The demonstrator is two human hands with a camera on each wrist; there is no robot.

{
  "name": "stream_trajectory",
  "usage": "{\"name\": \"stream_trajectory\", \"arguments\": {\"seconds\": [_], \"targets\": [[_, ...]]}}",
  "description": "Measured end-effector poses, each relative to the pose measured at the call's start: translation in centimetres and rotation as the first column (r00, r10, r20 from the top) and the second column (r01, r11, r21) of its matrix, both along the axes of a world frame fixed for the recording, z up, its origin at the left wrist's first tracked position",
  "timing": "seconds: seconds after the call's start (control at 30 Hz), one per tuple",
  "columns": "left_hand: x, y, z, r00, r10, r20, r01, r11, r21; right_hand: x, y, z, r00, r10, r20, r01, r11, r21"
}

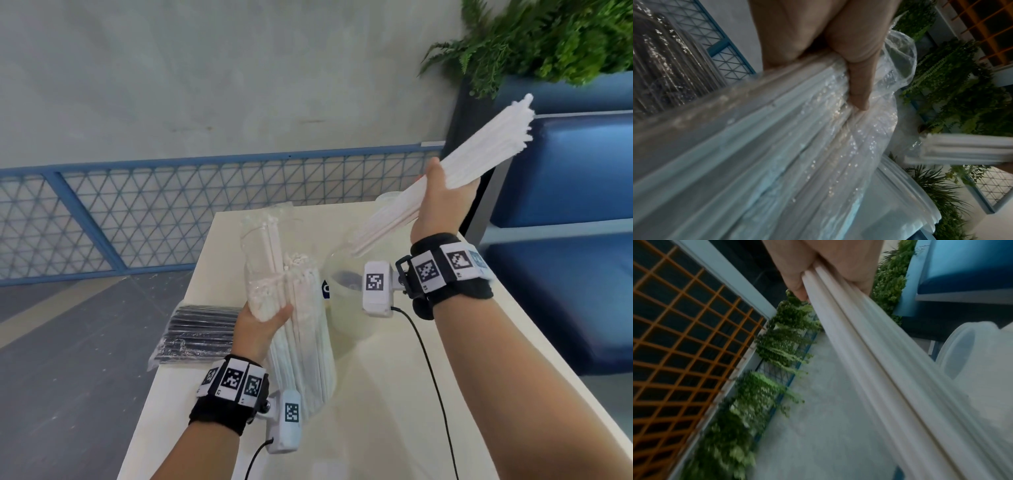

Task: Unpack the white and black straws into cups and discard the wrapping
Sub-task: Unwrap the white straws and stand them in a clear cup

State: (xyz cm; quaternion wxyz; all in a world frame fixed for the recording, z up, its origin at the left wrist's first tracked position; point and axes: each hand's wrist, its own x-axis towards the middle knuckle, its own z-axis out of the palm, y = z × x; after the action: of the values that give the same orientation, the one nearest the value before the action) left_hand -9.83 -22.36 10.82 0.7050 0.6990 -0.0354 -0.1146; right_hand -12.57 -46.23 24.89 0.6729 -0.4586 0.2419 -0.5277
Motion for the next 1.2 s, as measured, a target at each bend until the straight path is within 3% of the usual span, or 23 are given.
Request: {"name": "stream_trajectory", "arguments": {"seconds": [0.13,0.37,0.43,0.5,0.53,0.6,0.67,0.73,0.77,0.8,0.83,0.97,1.03,1.13,1.2], "targets": [[-0.3,0.1,0.1,1.0,-0.018,0.011,0.018,1.0,0.004,0.2,1.8,-2.7,0.978,0.082,-0.192,-0.112,0.982,-0.153],[-1.0,0.2,-0.1,0.996,-0.056,0.07,0.055,0.998,0.016,1.0,3.0,-7.4,0.897,0.094,-0.432,-0.214,0.947,-0.239],[-1.0,0.3,-0.2,0.996,-0.057,0.069,0.055,0.998,0.017,1.0,3.1,-7.9,0.899,0.098,-0.428,-0.225,0.94,-0.257],[-1.2,0.3,-0.3,0.995,-0.058,0.081,0.058,0.998,0.005,0.7,3.4,-7.6,0.93,0.006,-0.368,-0.158,0.91,-0.383],[-1.2,0.3,-0.2,0.994,-0.059,0.088,0.059,0.998,0.001,0.5,3.7,-7.3,0.934,-0.104,-0.34,-0.092,0.854,-0.513],[-1.4,0.4,-0.2,0.995,-0.056,0.088,0.057,0.998,-0.011,-0.3,4.8,-6.2,0.947,-0.201,-0.252,-0.067,0.643,-0.763],[-1.5,0.3,-0.2,0.996,-0.051,0.074,0.053,0.998,-0.031,-1.4,6.3,-5.6,0.927,-0.051,-0.372,-0.317,0.426,-0.848],[-1.5,0.3,-0.4,0.997,-0.043,0.062,0.046,0.998,-0.048,-2.3,7.2,-6.0,0.752,-0.015,-0.659,-0.645,0.192,-0.74],[-1.5,0.3,-0.5,0.998,-0.037,0.058,0.04,0.998,-0.056,-2.5,7.3,-6.4,0.639,-0.073,-0.766,-0.758,0.112,-0.643],[-1.6,0.2,-0.4,0.998,-0.03,0.057,0.034,0.997,-0.066,-2.6,7.2,-6.8,0.562,-0.105,-0.821,-0.817,0.087,-0.57],[-1.7,0.1,-0.4,0.998,-0.027,0.058,0.032,0.997,-0.075,-2.7,7.2,-7.0,0.539,-0.081,-0.838,-0.831,0.11,-0.545],[-1.5,0.0,-0.7,0.998,0.035,0.046,-0.029,0.992,-0.123,-2.9,7.6,-6.9,0.703,0.122,-0.7,-0.696,0.321,-0.643],[-1.5,0.0,-1.0,0.997,0.056,0.056,-0.049,0.991,-0.124,-3.1,7.8,-7.2,0.746,0.099,-0.659,-0.648,0.341,-0.681],[-1.6,-0.2,-1.3,0.996,0.052,0.065,-0.045,0.994,-0.102,-3.7,7.8,-8.0,0.686,0.007,-0.727,-0.69,0.321,-0.648],[-1.4,-0.2,-1.4,0.996,0.052,0.068,-0.045,0.994,-0.096,-4.0,7.6,-7.8,0.623,0.02,-0.782,-0.731,0.37,-0.573]]}}
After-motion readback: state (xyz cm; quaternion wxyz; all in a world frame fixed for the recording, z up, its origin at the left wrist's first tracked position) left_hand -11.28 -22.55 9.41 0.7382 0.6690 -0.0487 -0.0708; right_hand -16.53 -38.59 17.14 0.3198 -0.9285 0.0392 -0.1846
